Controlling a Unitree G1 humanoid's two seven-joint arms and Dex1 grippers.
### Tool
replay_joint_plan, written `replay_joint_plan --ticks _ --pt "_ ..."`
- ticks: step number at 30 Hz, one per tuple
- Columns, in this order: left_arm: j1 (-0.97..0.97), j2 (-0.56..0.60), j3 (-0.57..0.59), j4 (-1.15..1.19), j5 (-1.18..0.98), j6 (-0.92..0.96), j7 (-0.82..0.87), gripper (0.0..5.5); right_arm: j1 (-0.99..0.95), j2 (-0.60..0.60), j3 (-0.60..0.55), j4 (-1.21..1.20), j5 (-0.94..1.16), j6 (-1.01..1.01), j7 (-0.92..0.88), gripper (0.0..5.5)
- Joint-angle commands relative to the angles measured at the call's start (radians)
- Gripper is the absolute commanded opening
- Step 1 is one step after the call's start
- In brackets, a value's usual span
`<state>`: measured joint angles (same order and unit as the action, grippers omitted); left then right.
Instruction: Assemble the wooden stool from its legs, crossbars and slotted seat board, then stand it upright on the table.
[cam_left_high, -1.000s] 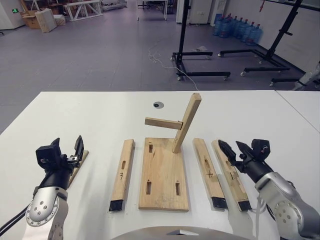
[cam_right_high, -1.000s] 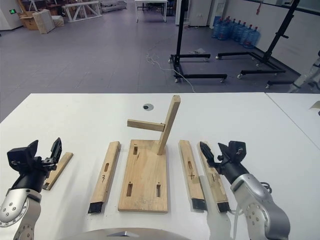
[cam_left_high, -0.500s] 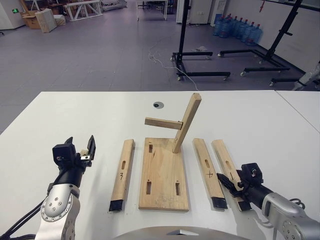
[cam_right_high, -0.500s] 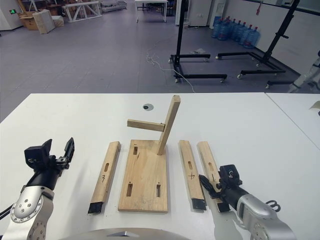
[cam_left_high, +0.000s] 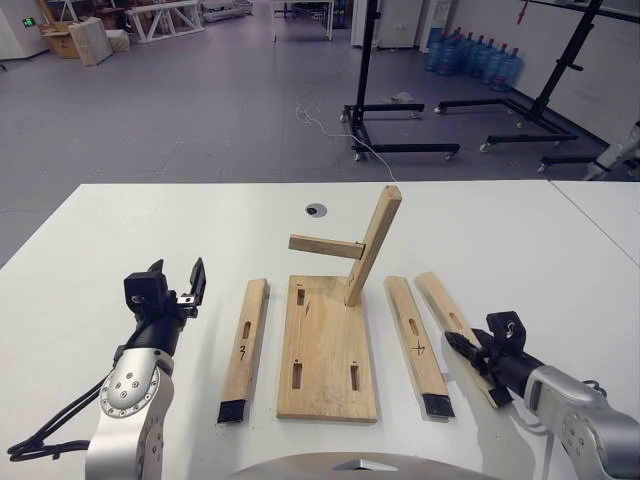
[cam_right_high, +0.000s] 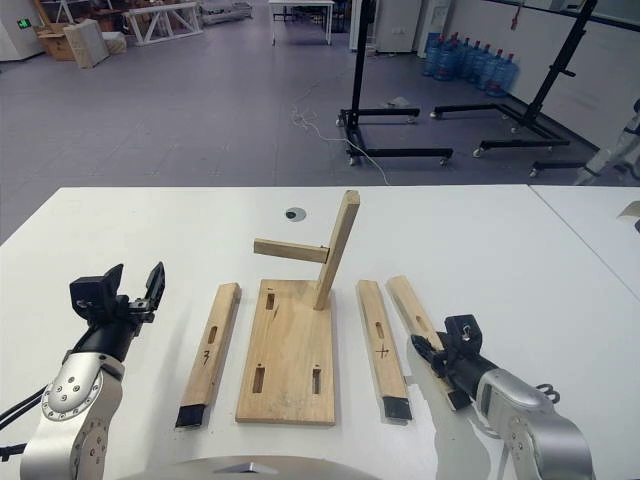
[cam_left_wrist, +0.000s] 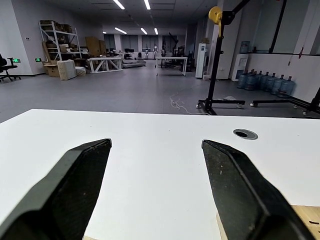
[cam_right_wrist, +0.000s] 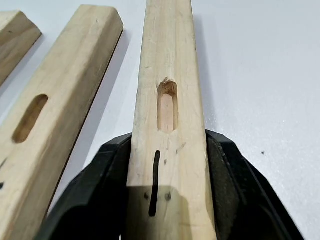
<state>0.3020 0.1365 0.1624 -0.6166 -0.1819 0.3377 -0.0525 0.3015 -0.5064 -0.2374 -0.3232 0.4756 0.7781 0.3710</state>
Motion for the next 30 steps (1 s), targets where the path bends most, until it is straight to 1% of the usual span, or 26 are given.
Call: replay_joint_plan --ticks 1,5,7,9,11,13,14,15,17,19,22,25,28,30 --pt "-0.034 0.004 0.033 0.003 -0.035 -0.014 -0.015 3.31 -0.179 0.023 -0.043 0.21 0.033 -0.085 0.065 2.01" --pt "-0.087 0.005 0.106 -0.006 -0.179 -0.024 -0.067 3.31 -0.524 -0.005 -0.158 0.401 0.113 -0.211 0.127 2.01" --pt "-0.127 0.027 0.137 0.0 -0.272 -0.008 -0.111 3.31 -0.676 -0.018 -0.202 0.441 0.175 -0.256 0.183 2.01" --pt "-0.158 0.068 0.141 -0.016 -0.379 0.018 -0.191 3.31 -0.808 -0.012 -0.233 0.37 0.328 -0.208 0.245 2.01" --pt "-0.163 0.117 0.142 -0.046 -0.512 0.046 -0.29 3.31 -0.931 -0.018 -0.238 0.288 0.498 -0.134 0.31 2.01" --pt "-0.157 0.164 0.143 -0.085 -0.667 0.086 -0.379 3.31 -1.006 -0.026 -0.222 0.227 0.656 -0.054 0.386 2.01" --pt "-0.161 0.187 0.143 -0.095 -0.733 0.107 -0.413 3.31 -1.011 -0.028 -0.198 0.188 0.695 -0.027 0.415 2.01" --pt "-0.16 0.219 0.14 -0.107 -0.81 0.135 -0.453 3.31 -0.995 -0.023 -0.141 0.132 0.689 -0.02 0.455 2.01" --pt "-0.162 0.275 0.137 -0.135 -0.948 0.176 -0.515 3.31 -0.966 0.009 -0.008 0.068 0.618 -0.05 0.52 2.01" --pt "-0.189 0.319 0.124 -0.143 -1.037 0.207 -0.545 3.31 -0.952 0.052 0.076 0.067 0.571 -0.083 0.554 2.01" --pt "-0.223 0.361 0.104 -0.143 -1.096 0.227 -0.552 3.31 -0.911 0.086 0.179 0.071 0.507 -0.117 0.626 2.01" --pt "-0.24 0.372 0.086 -0.131 -1.101 0.224 -0.543 3.31 -0.885 0.103 0.258 0.073 0.476 -0.124 0.693 2.01" --pt "-0.241 0.37 0.085 -0.128 -1.111 0.213 -0.531 3.31 -0.87 0.108 0.319 0.064 0.435 -0.139 0.741 2.01" --pt "-0.246 0.372 0.081 -0.12 -1.103 0.213 -0.524 3.31 -0.866 0.111 0.336 0.059 0.429 -0.139 0.756 2.01"
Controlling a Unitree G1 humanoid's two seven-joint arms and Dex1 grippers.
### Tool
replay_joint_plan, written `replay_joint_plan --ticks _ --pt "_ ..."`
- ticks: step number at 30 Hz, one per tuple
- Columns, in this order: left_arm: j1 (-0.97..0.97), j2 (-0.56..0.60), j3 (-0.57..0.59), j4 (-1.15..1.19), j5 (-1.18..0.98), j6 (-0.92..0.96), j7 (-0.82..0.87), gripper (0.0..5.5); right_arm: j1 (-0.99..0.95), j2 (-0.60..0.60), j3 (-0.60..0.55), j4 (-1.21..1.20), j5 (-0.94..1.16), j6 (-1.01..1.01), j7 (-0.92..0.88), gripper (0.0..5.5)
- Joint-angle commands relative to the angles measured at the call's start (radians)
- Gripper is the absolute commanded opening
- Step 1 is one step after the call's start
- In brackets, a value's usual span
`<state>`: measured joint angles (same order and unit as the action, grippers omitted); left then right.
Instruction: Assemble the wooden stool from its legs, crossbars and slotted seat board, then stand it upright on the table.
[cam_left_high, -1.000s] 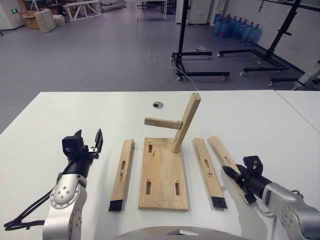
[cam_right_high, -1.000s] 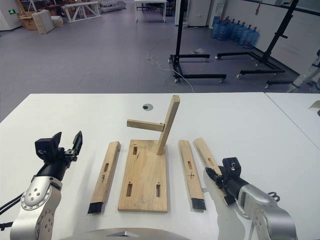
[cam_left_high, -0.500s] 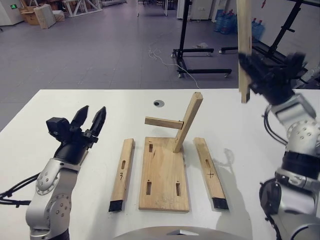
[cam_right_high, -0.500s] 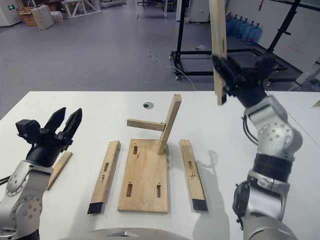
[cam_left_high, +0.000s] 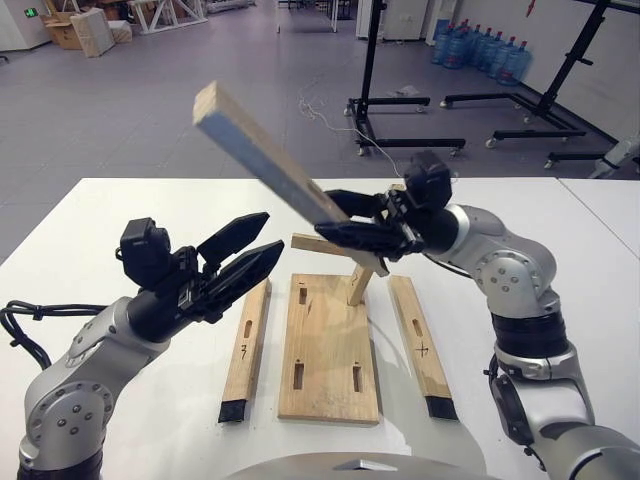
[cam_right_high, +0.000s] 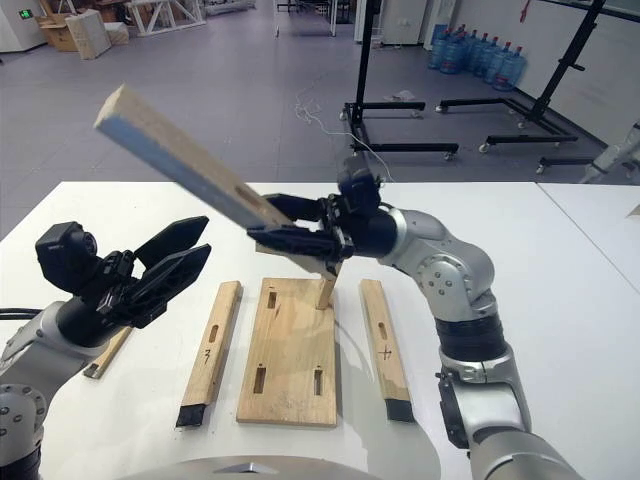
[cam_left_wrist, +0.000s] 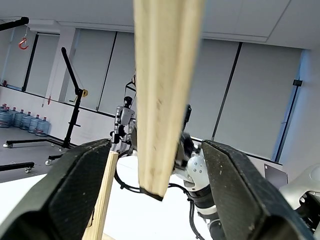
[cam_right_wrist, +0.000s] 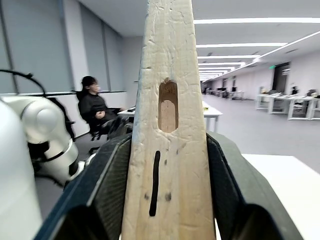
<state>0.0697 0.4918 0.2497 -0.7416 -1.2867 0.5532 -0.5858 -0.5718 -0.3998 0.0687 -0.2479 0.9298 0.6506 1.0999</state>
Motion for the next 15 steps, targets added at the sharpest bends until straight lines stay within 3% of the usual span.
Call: replay_joint_plan --ticks 1,15 --pt "-0.016 0.017 -0.01 0.008 0.007 -0.003 0.01 3.31 0.01 0.007 0.045 -0.013 -0.04 -0.016 0.036 2.01" --pt "-0.045 0.026 -0.064 0.032 0.053 -0.005 -0.026 3.14 0.028 0.05 0.12 0.027 -0.082 -0.005 0.088 2.01"
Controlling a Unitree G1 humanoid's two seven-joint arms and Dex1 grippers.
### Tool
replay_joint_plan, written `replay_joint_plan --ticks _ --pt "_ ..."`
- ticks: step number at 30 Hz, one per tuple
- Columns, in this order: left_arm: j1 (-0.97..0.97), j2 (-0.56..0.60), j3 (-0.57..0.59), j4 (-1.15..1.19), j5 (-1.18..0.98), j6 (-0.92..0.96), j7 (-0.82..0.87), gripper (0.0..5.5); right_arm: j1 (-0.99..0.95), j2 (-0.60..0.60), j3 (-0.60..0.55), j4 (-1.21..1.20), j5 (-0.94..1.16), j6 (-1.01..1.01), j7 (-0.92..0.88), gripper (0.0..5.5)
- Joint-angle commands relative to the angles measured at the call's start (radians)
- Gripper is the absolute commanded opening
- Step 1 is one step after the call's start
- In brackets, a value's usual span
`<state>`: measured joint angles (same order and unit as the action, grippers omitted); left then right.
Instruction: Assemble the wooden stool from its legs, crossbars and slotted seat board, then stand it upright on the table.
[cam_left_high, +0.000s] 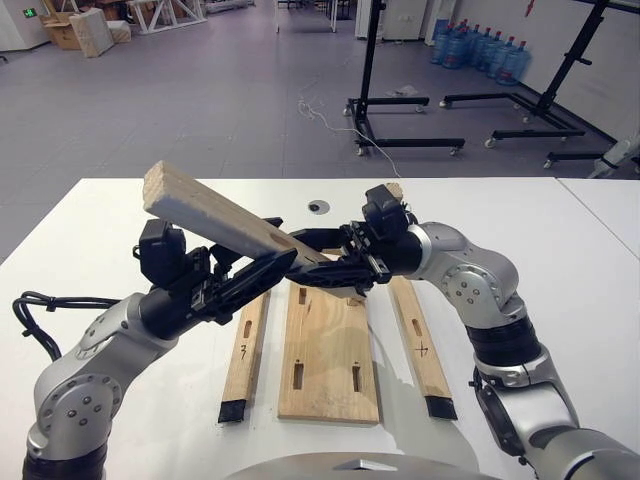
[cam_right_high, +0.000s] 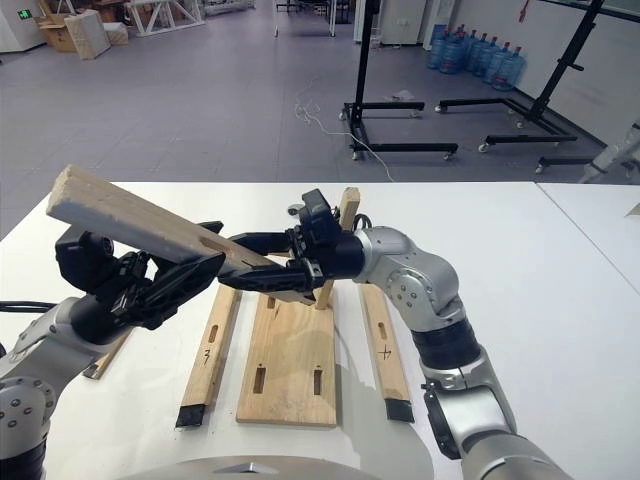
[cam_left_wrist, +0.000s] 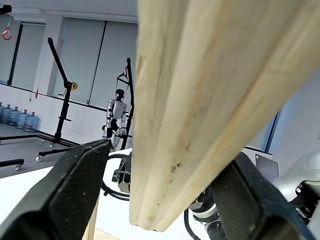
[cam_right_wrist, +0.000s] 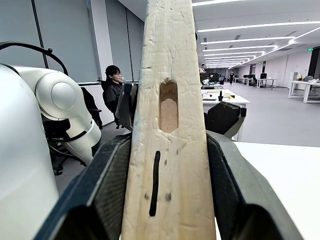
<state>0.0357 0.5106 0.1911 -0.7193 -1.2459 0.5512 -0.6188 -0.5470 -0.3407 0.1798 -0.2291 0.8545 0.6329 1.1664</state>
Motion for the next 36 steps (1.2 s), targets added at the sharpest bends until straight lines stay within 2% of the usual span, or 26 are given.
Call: replay_joint_plan --ticks 1,7,19,20,24,29,36 --pt "-0.008 0.006 -0.007 0.007 0.012 -0.004 0.006 3.04 0.003 -0.01 0.01 0.009 -0.007 0.014 0.023 2.01" --pt "0.018 -0.029 -0.018 -0.006 0.038 -0.049 -0.038 2.16 -0.003 -0.008 0.023 0.017 -0.019 0.028 0.019 2.01" --pt "0.023 -0.025 -0.031 0.02 0.118 -0.1 -0.089 2.09 0.003 -0.008 0.021 0.038 -0.099 -0.014 0.006 2.01" --pt "0.023 -0.019 -0.016 0.028 0.118 -0.106 -0.099 2.09 0.008 -0.018 0.019 0.033 -0.094 -0.002 0.01 2.39" --pt "0.003 0.019 0.051 0.087 0.141 -0.119 -0.126 2.05 0.044 -0.074 0.006 0.005 -0.079 0.031 0.03 3.06" --pt "0.0 0.094 0.107 0.228 0.24 -0.116 -0.156 2.04 0.074 -0.142 -0.072 -0.032 -0.053 0.046 0.005 3.94" --pt "-0.068 0.011 0.056 0.356 0.43 -0.228 -0.124 2.04 0.062 -0.171 -0.207 -0.09 0.025 0.076 -0.087 5.06"
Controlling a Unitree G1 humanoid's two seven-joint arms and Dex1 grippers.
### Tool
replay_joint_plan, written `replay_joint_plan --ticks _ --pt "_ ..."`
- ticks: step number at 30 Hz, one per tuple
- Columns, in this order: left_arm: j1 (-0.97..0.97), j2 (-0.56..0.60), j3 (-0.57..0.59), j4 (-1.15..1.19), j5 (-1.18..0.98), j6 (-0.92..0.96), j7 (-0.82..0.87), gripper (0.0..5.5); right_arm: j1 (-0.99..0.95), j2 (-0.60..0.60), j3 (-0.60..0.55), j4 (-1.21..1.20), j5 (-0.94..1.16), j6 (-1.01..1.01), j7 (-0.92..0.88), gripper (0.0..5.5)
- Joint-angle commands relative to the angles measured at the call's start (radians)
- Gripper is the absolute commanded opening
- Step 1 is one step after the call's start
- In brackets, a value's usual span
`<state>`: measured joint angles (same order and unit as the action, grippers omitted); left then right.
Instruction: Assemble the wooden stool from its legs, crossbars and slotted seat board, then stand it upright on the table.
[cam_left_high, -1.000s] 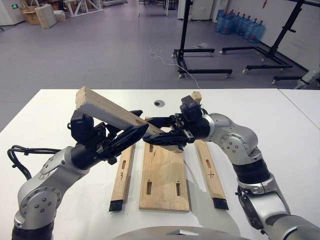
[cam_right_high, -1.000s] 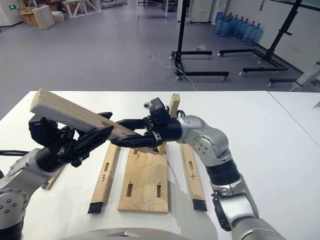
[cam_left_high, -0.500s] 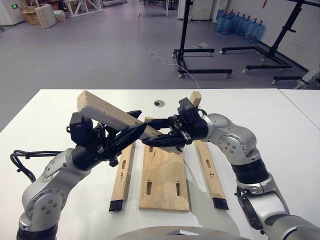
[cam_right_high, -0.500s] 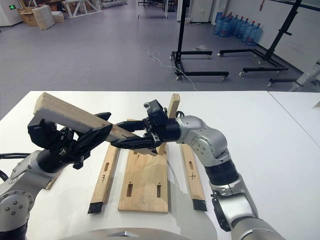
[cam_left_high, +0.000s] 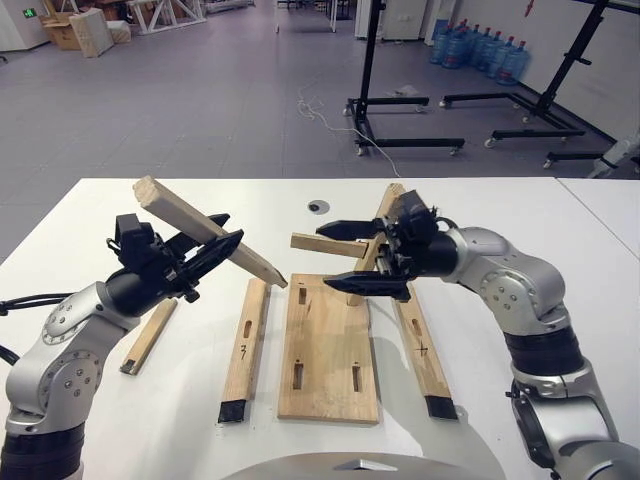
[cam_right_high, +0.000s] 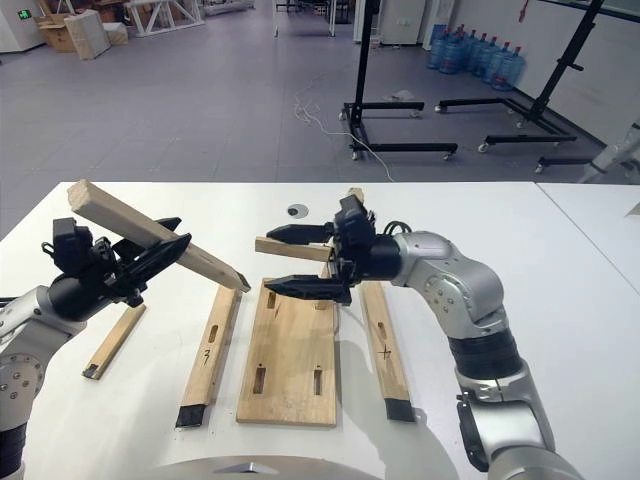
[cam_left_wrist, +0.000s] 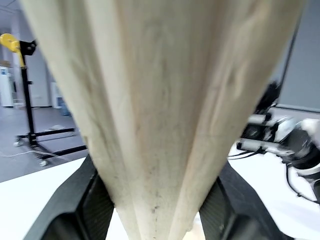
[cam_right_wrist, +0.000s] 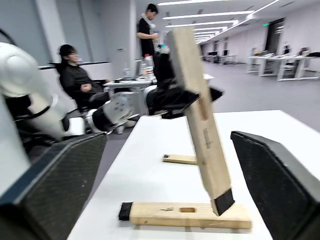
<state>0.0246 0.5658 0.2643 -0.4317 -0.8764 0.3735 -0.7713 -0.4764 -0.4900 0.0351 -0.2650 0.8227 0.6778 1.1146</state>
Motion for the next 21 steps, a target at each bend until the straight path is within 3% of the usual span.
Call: replay_joint_plan --ticks 1,4,10,21 --pt "-0.075 -0.045 -0.024 0.099 0.113 -0.076 0.04 2.04 -0.006 -0.028 -0.074 -0.065 0.067 0.036 -0.044 5.2" --pt "-0.134 -0.053 -0.048 0.214 0.255 -0.211 0.014 2.04 -0.027 -0.034 -0.111 -0.063 0.085 0.041 -0.081 5.37" --pt "-0.187 -0.13 -0.089 0.399 0.271 -0.426 -0.214 2.04 -0.095 -0.001 -0.143 -0.025 0.086 0.018 -0.173 5.37" --pt "-0.229 -0.063 -0.17 0.508 0.281 -0.363 -0.459 2.04 -0.136 -0.022 -0.117 0.021 0.071 0.013 -0.128 5.37"
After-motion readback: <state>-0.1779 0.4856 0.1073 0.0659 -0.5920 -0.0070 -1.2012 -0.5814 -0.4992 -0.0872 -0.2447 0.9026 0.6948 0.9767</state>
